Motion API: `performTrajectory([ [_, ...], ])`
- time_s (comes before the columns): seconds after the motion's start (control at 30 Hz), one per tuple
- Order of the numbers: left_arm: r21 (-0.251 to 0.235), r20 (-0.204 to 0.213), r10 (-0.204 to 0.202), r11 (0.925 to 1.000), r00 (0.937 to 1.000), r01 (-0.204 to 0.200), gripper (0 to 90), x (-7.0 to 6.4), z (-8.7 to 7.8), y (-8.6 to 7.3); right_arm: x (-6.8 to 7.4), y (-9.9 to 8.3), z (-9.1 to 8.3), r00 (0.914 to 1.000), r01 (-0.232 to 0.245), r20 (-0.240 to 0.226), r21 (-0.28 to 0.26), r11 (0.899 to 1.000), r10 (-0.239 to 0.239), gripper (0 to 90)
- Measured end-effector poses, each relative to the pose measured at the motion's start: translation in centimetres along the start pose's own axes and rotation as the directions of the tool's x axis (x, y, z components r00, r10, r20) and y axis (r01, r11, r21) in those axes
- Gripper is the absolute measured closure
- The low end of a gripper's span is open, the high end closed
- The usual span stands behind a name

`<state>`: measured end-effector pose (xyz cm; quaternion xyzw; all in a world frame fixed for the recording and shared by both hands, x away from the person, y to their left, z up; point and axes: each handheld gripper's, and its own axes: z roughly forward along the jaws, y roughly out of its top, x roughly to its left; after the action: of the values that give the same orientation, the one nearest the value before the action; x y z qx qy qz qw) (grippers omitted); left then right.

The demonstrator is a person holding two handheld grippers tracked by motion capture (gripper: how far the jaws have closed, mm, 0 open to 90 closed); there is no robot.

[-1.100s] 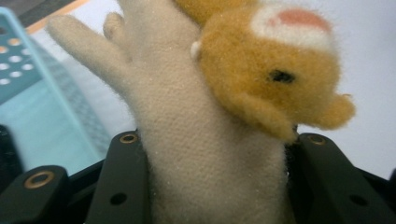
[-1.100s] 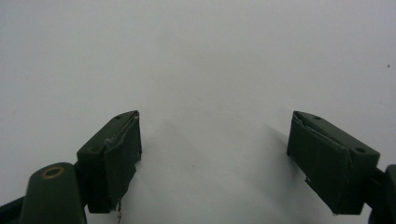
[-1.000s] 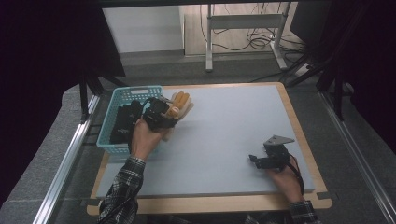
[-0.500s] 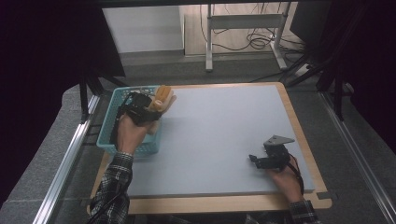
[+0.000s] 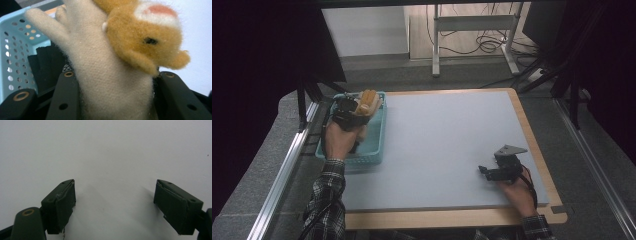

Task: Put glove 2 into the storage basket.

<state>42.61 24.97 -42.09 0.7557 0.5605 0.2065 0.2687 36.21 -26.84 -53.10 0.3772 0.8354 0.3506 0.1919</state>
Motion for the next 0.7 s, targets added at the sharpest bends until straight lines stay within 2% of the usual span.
performTrajectory([
  [0.2, 0.016, 0.008, -0.031, 0.9994, 0.9995, 0.031, 55.3, 0.9, 1.6, -0.5, 0.0, 0.0, 0.0, 1.0000, 0.000, 0.000, 0.000, 1.000, 0.000, 17.5],
  [0.43, 0.039, 0.015, -0.058, 0.9976, 0.9982, 0.058, 55.0, 1.4, 3.3, -0.8, 0.0, 0.0, 0.0, 1.0000, 0.000, -0.001, -0.001, 1.000, 0.000, 17.5],
  [0.5, 0.067, 0.010, -0.065, 0.9957, 0.9978, 0.064, 54.9, 1.3, 4.4, -0.9, 0.0, 0.0, 0.0, 1.0000, 0.000, -0.001, -0.001, 1.000, 0.000, 17.5],
  [0.53, 0.067, 0.010, -0.065, 0.9957, 0.9978, 0.064, 54.8, 1.3, 4.4, -0.9, 0.0, 0.0, 0.0, 1.0000, 0.001, 0.000, -0.001, 1.000, -0.001, 17.5],
  [0.7, 0.143, 0.003, -0.062, 0.9879, 0.9981, 0.061, 54.5, 0.8, 6.7, -0.8, 0.0, 0.0, 0.0, 1.0000, 0.000, -0.001, -0.001, 1.000, 0.000, 17.5],
])
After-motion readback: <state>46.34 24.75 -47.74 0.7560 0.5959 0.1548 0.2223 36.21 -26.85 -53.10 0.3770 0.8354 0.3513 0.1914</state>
